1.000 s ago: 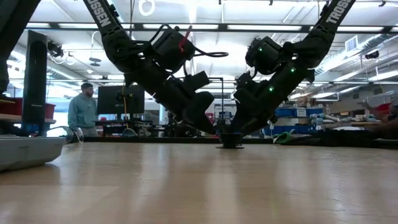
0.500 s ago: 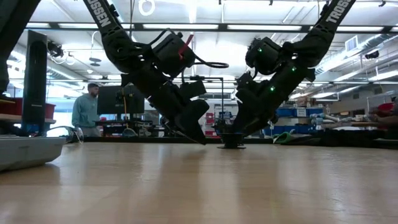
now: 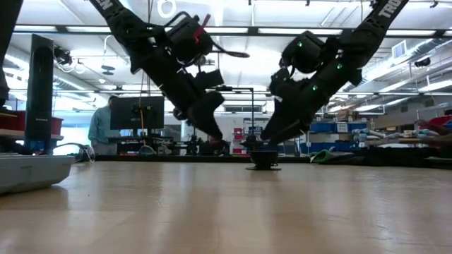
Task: Coil cords
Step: Uncoil the black wire from the spool
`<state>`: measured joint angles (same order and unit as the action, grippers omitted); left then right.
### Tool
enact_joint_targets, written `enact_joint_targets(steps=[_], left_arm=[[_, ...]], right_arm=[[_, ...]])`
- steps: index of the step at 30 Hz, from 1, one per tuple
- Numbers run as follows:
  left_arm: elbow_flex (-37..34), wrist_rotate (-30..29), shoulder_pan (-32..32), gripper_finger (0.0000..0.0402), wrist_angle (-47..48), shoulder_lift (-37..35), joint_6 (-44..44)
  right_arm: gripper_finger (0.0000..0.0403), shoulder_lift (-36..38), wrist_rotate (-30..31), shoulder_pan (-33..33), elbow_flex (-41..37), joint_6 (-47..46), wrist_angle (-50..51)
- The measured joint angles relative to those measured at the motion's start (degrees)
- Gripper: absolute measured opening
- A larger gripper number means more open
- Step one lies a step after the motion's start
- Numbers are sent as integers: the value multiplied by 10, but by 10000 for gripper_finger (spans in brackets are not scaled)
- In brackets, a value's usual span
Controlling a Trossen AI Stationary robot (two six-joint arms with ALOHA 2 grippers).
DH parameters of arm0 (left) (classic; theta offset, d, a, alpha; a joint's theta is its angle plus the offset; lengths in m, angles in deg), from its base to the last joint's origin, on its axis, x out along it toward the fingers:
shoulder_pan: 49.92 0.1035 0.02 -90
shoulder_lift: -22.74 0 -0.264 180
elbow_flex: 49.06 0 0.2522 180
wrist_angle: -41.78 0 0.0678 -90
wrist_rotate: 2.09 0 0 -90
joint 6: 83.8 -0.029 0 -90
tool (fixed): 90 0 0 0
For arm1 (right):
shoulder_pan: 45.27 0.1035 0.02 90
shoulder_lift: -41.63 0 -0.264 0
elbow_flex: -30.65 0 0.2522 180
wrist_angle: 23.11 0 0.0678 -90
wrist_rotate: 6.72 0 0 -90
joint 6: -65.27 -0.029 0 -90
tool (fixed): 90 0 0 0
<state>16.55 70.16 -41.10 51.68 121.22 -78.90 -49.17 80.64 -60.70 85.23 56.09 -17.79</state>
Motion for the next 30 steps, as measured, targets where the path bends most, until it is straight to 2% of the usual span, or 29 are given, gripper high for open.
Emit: enact_joint_targets(steps=[6, 12, 17, 21, 24, 27, 30], left_arm=[[0, 64, 1, 17, -36, -1, -4], [0, 126, 1, 42, -66, -1, -17], [0, 149, -1, 95, -83, 0, -17], [0, 171, -7, 144, -84, 0, -14], [0, 182, -11, 180, -83, 0, -14], [0, 175, -14, 219, -83, 0, -4], [0, 169, -14, 261, -86, 0, 2]], right_arm=[[352, 56, 11, 24, 0, -20, 39], [352, 111, 117, 85, 0, -72, 156], [352, 134, 205, 171, 0, -148, 223], [352, 132, 258, 251, 0, -207, 229], [352, 125, 322, 304, 0, -245, 232], [352, 122, 369, 341, 0, -292, 251], [352, 122, 386, 363, 0, -337, 272]])
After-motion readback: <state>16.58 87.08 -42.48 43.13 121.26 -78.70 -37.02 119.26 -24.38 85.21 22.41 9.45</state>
